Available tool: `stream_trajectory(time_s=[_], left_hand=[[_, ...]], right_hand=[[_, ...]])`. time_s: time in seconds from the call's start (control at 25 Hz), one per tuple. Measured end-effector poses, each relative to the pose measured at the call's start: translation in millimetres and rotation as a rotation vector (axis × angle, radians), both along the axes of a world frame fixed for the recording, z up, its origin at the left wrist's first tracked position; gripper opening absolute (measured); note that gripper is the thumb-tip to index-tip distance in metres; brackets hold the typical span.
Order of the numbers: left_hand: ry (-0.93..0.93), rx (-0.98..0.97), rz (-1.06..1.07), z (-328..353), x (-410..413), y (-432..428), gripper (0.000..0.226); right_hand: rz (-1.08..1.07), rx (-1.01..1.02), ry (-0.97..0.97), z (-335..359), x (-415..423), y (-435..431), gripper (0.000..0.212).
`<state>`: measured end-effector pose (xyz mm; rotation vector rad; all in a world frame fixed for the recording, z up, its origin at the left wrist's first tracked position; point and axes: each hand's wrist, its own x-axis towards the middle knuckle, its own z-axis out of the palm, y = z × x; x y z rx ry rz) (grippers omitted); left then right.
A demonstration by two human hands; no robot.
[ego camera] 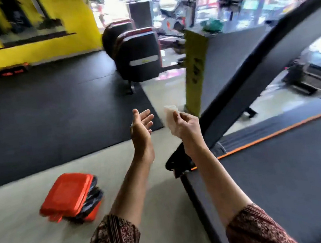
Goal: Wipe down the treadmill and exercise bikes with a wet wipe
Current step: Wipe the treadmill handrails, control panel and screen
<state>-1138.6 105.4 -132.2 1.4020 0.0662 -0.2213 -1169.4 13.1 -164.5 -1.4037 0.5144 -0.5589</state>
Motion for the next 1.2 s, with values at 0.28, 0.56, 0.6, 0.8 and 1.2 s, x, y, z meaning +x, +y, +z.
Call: stream_trajectory(time_s=[0.28,0.56,0.6,0.8,1.2], left_hand=[[0.057,-0.049,-0.456,-23,36,-164,0.049],[0.020,-0.063,-0.699,3,61,-298,0.050],[0.027,-0.063,-0.734,4,63,-316,0.050],[0.045,-0.064,-0.841,2,81,-401,0.050],[0.086,-0.030,-1.059,111,133,-608,0.052]], right_hand=[[-0.546,-0.006,0.078,-15,-8,-146,0.040],[-0.734,-0.030,0.028,16,11,-262,0.047],[-0.768,-0.017,0.015,18,11,-277,0.048],[-0.862,0.013,-0.012,16,23,-349,0.038],[-1.069,0.079,-0.043,134,79,-528,0.026]])
